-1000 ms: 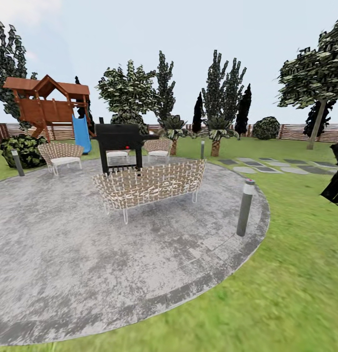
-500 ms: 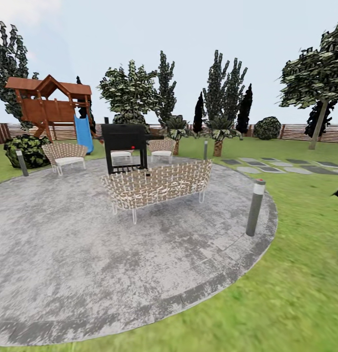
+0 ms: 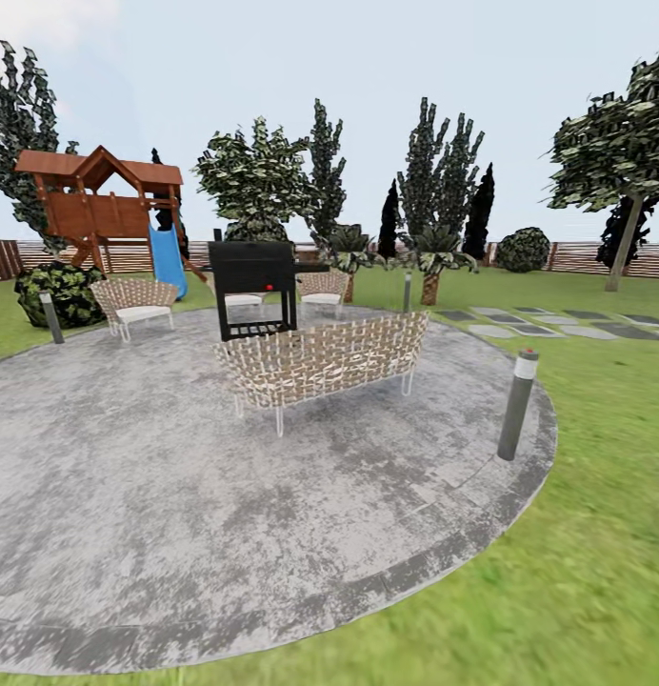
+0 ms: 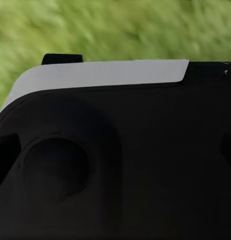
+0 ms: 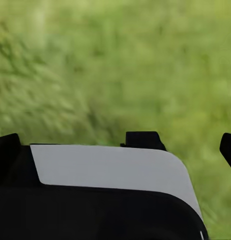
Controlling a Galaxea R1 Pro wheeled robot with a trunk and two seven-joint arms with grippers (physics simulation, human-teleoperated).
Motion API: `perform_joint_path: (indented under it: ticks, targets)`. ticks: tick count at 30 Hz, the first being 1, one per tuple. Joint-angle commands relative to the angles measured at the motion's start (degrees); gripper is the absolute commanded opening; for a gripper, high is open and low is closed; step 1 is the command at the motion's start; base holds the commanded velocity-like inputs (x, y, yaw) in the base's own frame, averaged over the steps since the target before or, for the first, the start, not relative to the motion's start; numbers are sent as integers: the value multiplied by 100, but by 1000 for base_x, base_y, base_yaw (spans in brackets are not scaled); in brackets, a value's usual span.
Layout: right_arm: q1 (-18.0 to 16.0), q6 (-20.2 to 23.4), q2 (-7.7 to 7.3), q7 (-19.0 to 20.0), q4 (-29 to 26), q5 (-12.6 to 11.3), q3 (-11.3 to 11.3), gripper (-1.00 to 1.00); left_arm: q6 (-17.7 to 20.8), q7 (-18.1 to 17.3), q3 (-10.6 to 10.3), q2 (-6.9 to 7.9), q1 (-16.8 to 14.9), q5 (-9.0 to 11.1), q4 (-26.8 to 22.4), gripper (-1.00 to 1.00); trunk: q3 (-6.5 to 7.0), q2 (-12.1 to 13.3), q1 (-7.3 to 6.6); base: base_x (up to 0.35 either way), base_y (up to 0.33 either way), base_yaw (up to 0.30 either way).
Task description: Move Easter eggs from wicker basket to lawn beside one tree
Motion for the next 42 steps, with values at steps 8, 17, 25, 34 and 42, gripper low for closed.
perform_joint_path:
  ticks: [8,17,25,34,42]
  targets:
    - [-3,-8,1,1,6,4,-6,100,-4,-18,2,0,2,23,-2,100,-5,-2,0,0,330,0]
    - [-3,-6,1,1,6,5,-2,100,-4,-18,2,4,1,23,-2,100,-5,-2,0,0,330,0]
    - [-3,-3,1,1,24,8,3,100,-4,-18,2,0,2,23,-2,100,-5,-2,0,0,330,0]
    - [-3,3,10,8,48,13,3,100,-4,-18,2,0,1,23,-4,100,-5,-2,0,0,330,0]
    - [-3,3,6,9,50,13,3,100,-4,-10,2,0,2,23,19,100,-5,-2,0,0,330,0]
